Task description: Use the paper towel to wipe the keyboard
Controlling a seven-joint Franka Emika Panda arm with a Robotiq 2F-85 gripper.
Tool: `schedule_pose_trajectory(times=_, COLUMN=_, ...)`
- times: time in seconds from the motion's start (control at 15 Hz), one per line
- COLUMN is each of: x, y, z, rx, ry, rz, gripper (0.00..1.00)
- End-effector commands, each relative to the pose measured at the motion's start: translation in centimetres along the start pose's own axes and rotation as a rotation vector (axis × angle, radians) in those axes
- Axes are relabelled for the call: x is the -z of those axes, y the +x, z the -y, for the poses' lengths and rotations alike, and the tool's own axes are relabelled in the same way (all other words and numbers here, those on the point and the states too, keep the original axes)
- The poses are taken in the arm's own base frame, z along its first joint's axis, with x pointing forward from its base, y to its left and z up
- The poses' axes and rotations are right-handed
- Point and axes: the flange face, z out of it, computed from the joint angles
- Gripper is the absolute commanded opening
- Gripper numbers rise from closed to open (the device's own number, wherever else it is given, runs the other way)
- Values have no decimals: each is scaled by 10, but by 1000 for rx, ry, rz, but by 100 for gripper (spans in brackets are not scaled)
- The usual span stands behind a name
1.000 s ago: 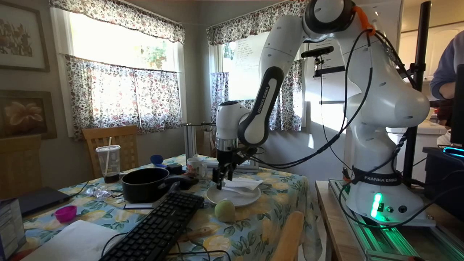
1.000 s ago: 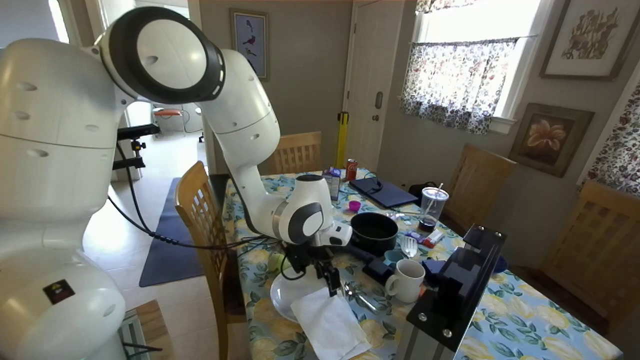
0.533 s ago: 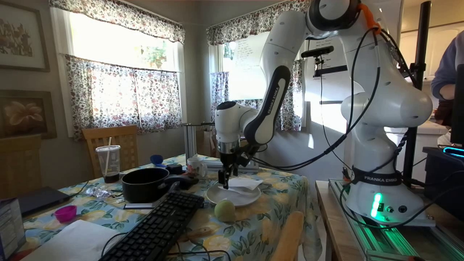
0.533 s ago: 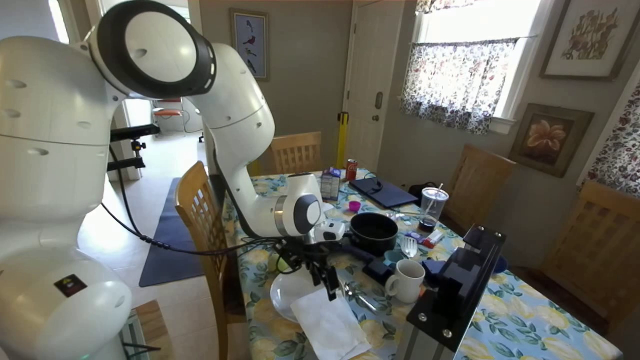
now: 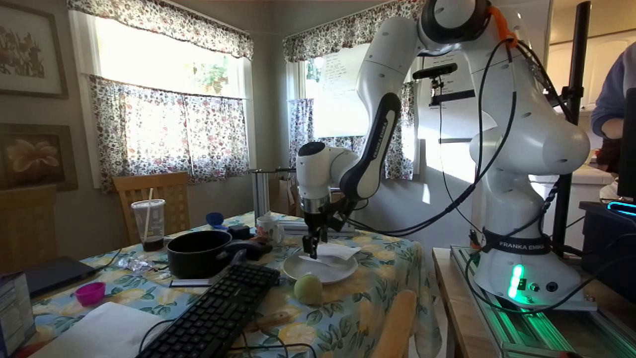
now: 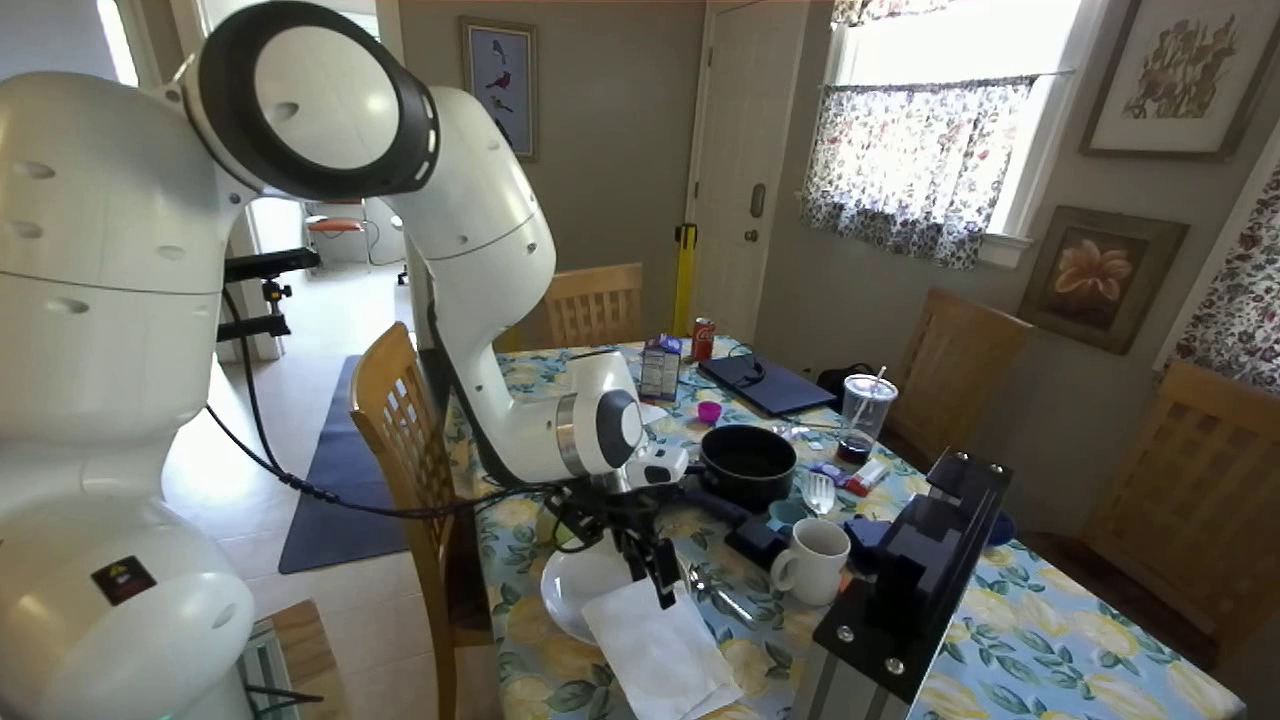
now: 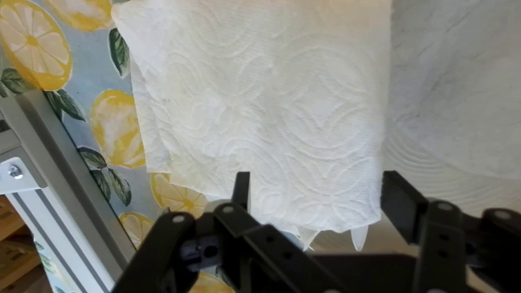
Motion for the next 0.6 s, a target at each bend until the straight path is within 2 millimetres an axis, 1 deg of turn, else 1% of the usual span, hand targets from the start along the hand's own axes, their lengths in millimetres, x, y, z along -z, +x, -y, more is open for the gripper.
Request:
schedule_pose_trajectory(times=0.0, x=0, y=5, z=-3, rx=-4, ry=-22, rz=-17, gripper=77)
schedule_pose_trajectory(times=0.07, x=0, y=6, z=-4, rx=-4, ry=-24, rz=-19, gripper=73)
schedule_pose_trajectory(times=0.13, x=1, y=7, z=-5, rx=-6, ry=-23, rz=-24, gripper=75)
schedule_pose_trajectory(times=0.2, x=2, y=8, z=-5, rx=-6, ry=-23, rz=-27, gripper=70)
schedule_pose_trajectory(times=0.27, x=3, y=8, z=-6, rx=-6, ry=-25, rz=-31, gripper=69)
schedule_pose_trajectory(times=0.33, x=3, y=8, z=-6, rx=-8, ry=-25, rz=-33, gripper=63)
schedule_pose_trajectory(times=0.47, x=3, y=9, z=-6, rx=-11, ry=-23, rz=-33, gripper=56)
schedule_pose_trajectory(times=0.53, x=2, y=8, z=-6, rx=-14, ry=-20, rz=-30, gripper=47)
